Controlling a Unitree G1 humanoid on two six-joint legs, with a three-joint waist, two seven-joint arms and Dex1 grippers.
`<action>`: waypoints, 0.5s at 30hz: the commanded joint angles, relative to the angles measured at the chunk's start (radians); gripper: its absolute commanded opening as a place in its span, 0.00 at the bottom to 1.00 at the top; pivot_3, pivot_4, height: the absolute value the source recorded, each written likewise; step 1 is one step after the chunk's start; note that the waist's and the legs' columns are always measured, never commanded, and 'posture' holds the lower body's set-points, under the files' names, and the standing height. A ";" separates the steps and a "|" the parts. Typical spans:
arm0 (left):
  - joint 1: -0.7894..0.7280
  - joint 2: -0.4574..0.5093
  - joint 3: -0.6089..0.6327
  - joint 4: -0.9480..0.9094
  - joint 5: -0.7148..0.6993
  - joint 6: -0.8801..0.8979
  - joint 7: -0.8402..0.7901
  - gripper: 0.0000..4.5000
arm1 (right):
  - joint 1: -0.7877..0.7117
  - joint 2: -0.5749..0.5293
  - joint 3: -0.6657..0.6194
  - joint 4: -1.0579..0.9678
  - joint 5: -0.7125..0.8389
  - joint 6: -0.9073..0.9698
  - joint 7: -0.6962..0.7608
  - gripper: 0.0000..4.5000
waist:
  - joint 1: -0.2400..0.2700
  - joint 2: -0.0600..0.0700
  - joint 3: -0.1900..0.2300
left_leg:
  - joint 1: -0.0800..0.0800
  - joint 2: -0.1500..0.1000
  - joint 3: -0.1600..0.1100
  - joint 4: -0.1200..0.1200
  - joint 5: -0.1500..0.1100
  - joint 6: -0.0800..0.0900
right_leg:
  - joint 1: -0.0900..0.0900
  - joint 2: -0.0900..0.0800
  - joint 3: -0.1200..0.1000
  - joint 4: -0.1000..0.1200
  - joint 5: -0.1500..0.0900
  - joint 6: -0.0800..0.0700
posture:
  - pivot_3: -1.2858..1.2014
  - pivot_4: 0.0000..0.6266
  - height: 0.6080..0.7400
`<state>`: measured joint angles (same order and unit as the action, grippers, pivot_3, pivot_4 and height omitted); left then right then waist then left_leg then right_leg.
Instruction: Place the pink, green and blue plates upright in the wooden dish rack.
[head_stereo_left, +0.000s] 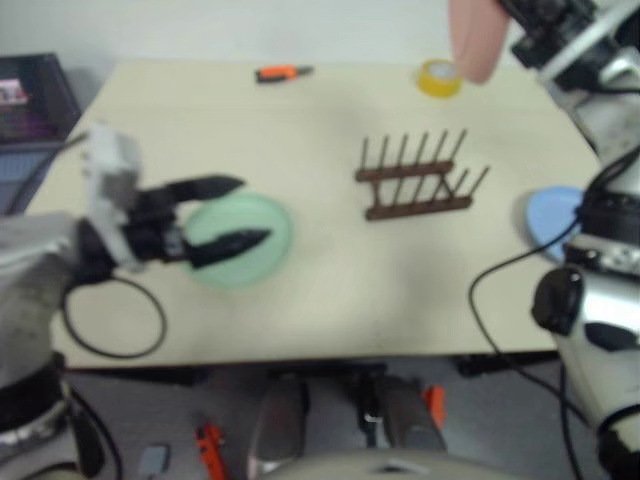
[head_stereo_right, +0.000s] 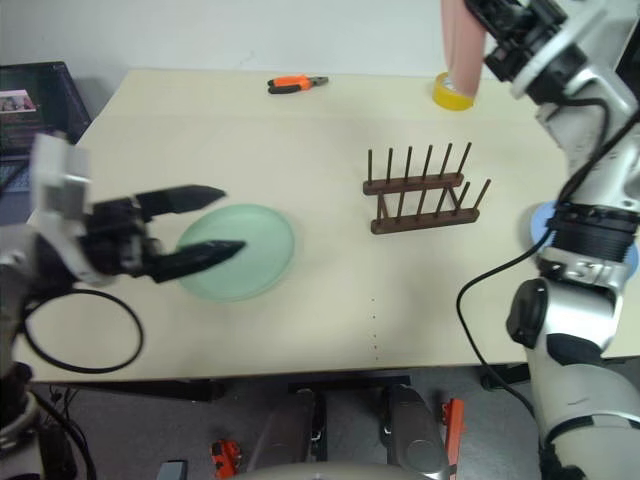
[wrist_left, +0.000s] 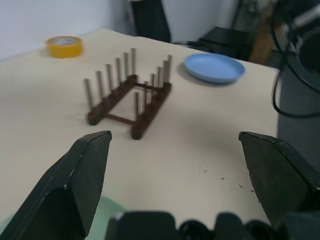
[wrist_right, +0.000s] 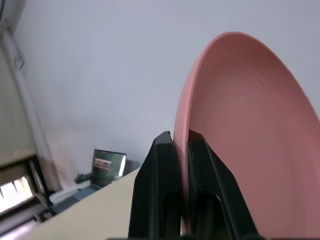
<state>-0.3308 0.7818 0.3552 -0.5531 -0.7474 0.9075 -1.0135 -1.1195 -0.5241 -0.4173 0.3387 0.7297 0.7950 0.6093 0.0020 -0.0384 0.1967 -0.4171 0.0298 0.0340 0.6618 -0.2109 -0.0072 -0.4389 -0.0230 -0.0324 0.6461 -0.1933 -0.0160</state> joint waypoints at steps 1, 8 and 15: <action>-0.015 -0.009 -0.111 -0.017 0.048 -0.098 0.015 1.00 | -0.050 -0.080 -0.060 0.088 0.081 0.125 0.039 0.00 | -0.002 0.000 0.000 | 0.000 0.000 0.000 0.000 0.000 0.000 | 0.000 0.001 0.000 0.000 0.000 0.000 | 0.52 0.24 1.00; -0.050 -0.006 -0.180 0.006 0.022 -0.125 0.022 1.00 | -0.050 -0.184 -0.053 0.218 0.105 0.246 0.147 0.00 | -0.010 0.002 0.001 | -0.001 -0.001 0.001 -0.002 0.000 0.001 | -0.002 0.006 0.001 -0.001 0.001 0.002 | 0.52 0.24 1.00; -0.050 0.010 -0.200 -0.001 0.019 -0.122 0.026 1.00 | -0.019 -0.221 -0.022 0.279 0.073 0.240 0.219 0.00 | -0.009 0.002 0.001 | -0.001 -0.001 0.000 -0.002 0.000 0.001 | -0.002 0.011 -0.001 -0.001 0.000 0.001 | 0.52 0.24 1.00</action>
<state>-0.3713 0.7830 0.1534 -0.5396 -0.7075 0.7994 -0.9922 -1.1259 -0.7241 -0.4275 0.6256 0.7995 1.0371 0.8020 -0.0074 -0.0361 0.1981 -0.4180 0.0290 0.0335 0.6595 -0.2113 -0.0066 -0.4409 -0.0116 -0.0334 0.6451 -0.1929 -0.0148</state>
